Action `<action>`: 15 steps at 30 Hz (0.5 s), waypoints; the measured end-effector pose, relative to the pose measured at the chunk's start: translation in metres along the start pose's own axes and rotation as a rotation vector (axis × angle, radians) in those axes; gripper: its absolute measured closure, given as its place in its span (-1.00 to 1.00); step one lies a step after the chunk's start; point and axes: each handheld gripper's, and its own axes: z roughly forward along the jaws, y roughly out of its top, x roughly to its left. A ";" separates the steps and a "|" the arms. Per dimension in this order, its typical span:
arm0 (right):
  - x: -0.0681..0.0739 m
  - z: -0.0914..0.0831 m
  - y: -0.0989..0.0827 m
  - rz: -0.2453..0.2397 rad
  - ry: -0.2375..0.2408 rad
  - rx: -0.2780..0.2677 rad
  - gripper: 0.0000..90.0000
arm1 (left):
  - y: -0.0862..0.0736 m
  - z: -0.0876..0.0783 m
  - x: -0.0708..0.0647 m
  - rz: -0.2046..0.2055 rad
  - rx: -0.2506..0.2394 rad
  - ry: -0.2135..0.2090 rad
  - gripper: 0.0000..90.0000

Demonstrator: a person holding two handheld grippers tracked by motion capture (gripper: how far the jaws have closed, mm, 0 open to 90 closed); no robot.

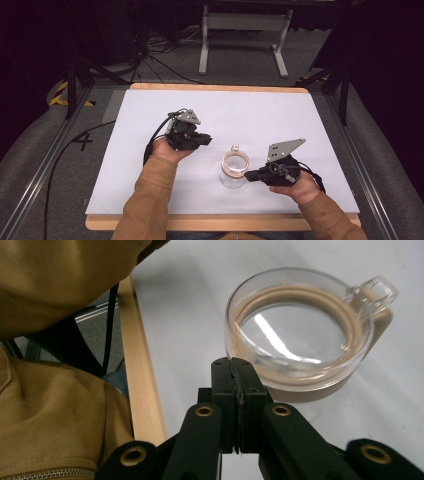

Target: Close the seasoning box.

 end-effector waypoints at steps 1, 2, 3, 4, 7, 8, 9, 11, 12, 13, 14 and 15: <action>-0.001 -0.002 0.001 0.000 -0.008 -0.012 0.97 | -0.001 -0.001 0.000 0.000 -0.004 0.007 0.81; -0.002 -0.005 0.002 0.002 -0.014 -0.025 0.95 | -0.002 -0.003 -0.001 -0.011 -0.013 0.013 0.79; -0.002 -0.005 0.002 0.002 -0.014 -0.025 0.95 | -0.002 -0.003 -0.001 -0.011 -0.013 0.013 0.76; -0.004 -0.010 0.003 0.006 -0.027 -0.050 0.89 | -0.004 -0.006 -0.001 -0.016 -0.019 0.022 0.76; -0.012 -0.023 0.005 0.011 -0.067 -0.103 0.78 | -0.009 -0.013 0.000 -0.028 -0.030 0.042 0.70; -0.015 -0.026 0.006 0.019 -0.075 -0.122 0.75 | -0.010 -0.015 0.000 -0.034 -0.028 0.045 0.68; -0.017 -0.029 0.006 0.025 -0.080 -0.138 0.71 | -0.013 -0.017 0.001 -0.038 -0.035 0.058 0.66; -0.024 -0.037 0.006 0.038 -0.108 -0.172 0.61 | -0.017 -0.021 0.002 -0.057 -0.041 0.070 0.62; -0.027 -0.040 0.006 0.046 -0.125 -0.183 0.60 | -0.019 -0.022 0.003 -0.064 -0.044 0.078 0.61; -0.030 -0.043 0.005 0.052 -0.145 -0.194 0.57 | -0.021 -0.024 0.004 -0.070 -0.042 0.084 0.61; -0.034 -0.045 0.004 0.055 -0.172 -0.203 0.55 | -0.022 -0.026 0.005 -0.072 -0.041 0.095 0.60; -0.038 -0.047 0.002 0.058 -0.201 -0.207 0.54 | -0.024 -0.027 0.006 -0.078 -0.041 0.101 0.60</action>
